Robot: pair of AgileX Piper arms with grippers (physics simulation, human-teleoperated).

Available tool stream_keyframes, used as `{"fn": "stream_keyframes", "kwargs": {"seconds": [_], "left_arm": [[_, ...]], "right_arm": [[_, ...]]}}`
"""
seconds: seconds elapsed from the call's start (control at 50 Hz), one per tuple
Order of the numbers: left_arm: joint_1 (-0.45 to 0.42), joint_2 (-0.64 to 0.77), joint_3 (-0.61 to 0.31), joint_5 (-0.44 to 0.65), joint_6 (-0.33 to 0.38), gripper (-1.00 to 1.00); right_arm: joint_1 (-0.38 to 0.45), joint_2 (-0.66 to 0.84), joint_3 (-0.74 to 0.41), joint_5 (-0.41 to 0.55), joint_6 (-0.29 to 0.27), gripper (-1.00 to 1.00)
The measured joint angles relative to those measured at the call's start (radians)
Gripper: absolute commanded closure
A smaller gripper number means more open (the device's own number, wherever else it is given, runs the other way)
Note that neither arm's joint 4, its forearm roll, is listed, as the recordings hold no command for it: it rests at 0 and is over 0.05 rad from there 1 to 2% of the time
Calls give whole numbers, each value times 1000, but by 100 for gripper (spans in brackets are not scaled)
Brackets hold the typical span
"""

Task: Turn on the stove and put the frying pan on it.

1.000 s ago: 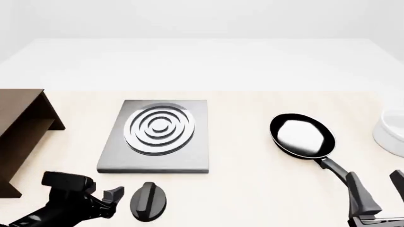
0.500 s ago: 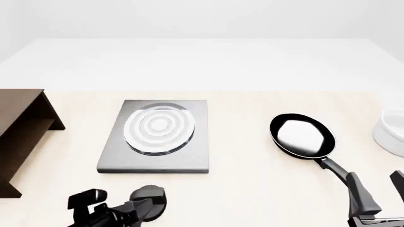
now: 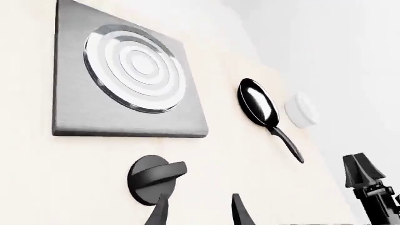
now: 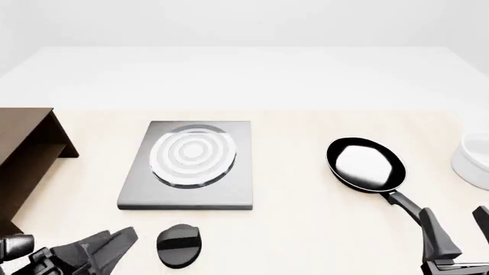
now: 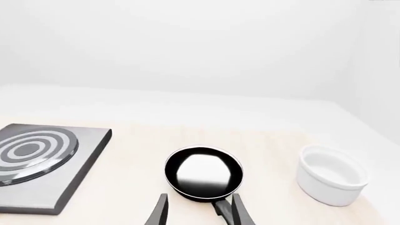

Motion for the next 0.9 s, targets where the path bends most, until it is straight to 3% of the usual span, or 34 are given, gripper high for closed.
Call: {"fn": "stream_keyframes", "kwargs": {"seconds": [0.06, 0.14, 0.3, 0.48, 0.62, 0.74, 0.9], "left_arm": [[107, -81, -48, 46, 172, -100], [251, -158, -30, 15, 361, -100], [441, -229, 66, -73, 532, -100], [519, -275, 115, -100, 622, -100], [537, -292, 124, -107, 642, -100], [541, -300, 119, -100, 646, -100], [541, -305, 109, -89, 649, -100]], "right_arm": [[-1, -3, 0, 2, -2, -100], [-7, -6, -15, 18, 6, -100], [-10, 20, -153, 141, 16, -100], [-5, 163, -403, 254, 8, -100], [-4, 317, -543, 278, -10, -100], [-5, 467, -588, 241, -35, -100], [-24, 693, -569, 104, -93, -100]]}}
